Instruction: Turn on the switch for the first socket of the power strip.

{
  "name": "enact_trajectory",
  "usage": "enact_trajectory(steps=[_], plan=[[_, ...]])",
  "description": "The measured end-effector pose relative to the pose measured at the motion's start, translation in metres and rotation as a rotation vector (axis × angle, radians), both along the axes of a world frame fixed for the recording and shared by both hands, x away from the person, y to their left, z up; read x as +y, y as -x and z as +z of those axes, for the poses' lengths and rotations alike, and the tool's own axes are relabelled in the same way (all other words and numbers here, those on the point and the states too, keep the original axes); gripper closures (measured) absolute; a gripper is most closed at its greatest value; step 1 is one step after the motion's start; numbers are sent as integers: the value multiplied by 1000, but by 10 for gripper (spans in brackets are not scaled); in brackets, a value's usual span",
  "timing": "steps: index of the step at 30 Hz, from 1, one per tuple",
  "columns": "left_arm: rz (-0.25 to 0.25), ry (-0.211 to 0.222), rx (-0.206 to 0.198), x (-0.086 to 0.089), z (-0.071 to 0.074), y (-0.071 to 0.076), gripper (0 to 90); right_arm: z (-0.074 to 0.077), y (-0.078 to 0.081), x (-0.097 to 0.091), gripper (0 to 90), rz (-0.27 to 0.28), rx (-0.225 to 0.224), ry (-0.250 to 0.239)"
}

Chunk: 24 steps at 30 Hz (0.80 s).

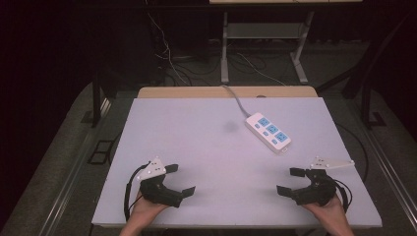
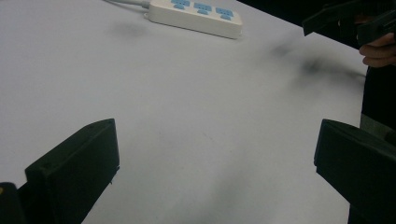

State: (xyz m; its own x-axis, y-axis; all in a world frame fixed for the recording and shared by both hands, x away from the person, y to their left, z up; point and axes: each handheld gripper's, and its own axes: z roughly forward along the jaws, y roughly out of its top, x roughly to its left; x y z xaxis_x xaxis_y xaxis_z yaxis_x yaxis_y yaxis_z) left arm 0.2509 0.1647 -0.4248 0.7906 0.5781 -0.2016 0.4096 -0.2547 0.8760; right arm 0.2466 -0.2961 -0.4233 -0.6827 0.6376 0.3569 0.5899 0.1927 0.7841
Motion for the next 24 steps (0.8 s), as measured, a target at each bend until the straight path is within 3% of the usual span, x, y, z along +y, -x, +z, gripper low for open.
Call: enact_trajectory(steps=[24], plan=[[-5,-8,6,-1,-1,0,0,-3,0,4,5,12,32,26]])
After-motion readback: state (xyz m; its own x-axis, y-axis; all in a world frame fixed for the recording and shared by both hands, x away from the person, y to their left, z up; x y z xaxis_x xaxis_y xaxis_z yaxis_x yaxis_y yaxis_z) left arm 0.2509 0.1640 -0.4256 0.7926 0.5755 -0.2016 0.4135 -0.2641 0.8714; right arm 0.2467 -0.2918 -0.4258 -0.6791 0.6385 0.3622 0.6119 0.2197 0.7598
